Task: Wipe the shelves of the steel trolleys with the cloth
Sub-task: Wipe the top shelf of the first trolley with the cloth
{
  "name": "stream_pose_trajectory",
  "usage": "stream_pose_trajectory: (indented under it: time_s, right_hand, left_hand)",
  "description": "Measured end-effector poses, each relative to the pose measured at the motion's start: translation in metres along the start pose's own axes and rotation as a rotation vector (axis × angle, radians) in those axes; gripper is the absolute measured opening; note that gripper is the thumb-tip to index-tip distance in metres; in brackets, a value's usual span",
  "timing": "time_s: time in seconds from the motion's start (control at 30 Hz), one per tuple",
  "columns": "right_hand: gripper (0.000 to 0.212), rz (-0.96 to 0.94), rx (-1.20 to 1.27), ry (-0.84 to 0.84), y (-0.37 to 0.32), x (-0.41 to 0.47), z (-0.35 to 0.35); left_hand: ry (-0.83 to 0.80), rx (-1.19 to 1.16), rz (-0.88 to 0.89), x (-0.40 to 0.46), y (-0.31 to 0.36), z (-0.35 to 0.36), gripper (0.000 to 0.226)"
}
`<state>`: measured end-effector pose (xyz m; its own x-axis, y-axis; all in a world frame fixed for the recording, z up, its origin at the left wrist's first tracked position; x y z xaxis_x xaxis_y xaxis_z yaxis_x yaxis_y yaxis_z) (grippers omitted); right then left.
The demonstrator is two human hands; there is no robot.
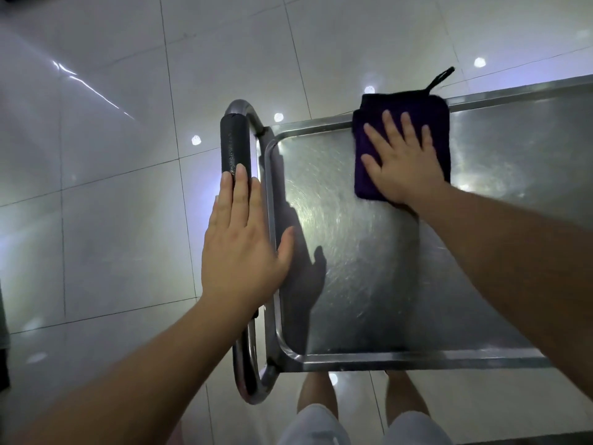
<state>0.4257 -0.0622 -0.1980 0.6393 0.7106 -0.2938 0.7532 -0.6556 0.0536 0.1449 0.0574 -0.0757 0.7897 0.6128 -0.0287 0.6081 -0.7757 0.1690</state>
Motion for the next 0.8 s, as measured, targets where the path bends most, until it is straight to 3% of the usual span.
stream_pose_trajectory:
  time_s: [0.1, 0.23, 0.6, 0.8]
  right_hand:
    - [0.069, -0.018, -0.033, -0.006, 0.009, 0.023, -0.004]
    - [0.069, -0.049, -0.045, -0.028, 0.008, -0.011, 0.003]
    - [0.067, -0.182, -0.118, -0.055, 0.061, -0.304, 0.089]
    - [0.066, -0.237, -0.077, -0.054, 0.088, -0.274, 0.087]
  left_hand:
    - [0.007, 0.009, -0.001, 0.001, 0.000, 0.000, 0.085]
    - [0.000, 0.017, -0.013, 0.001, -0.002, 0.001, 0.085]
    - [-0.040, -0.010, -0.058, 0.000, 0.007, -0.007, 0.082]
    - [-0.032, -0.001, -0.034, 0.001, 0.008, -0.008, 0.088]
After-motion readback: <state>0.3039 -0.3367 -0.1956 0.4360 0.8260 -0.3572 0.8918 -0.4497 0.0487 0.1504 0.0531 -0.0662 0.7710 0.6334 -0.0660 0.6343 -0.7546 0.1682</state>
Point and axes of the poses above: each hand's wrist, its own x-axis towards the middle knuckle, its own z-axis out of the palm, y = z × x, the point moved 6 cm from there along x, towards the middle knuckle, and after that the axes turned 12 degrees about -x, right-handed, at the moved point
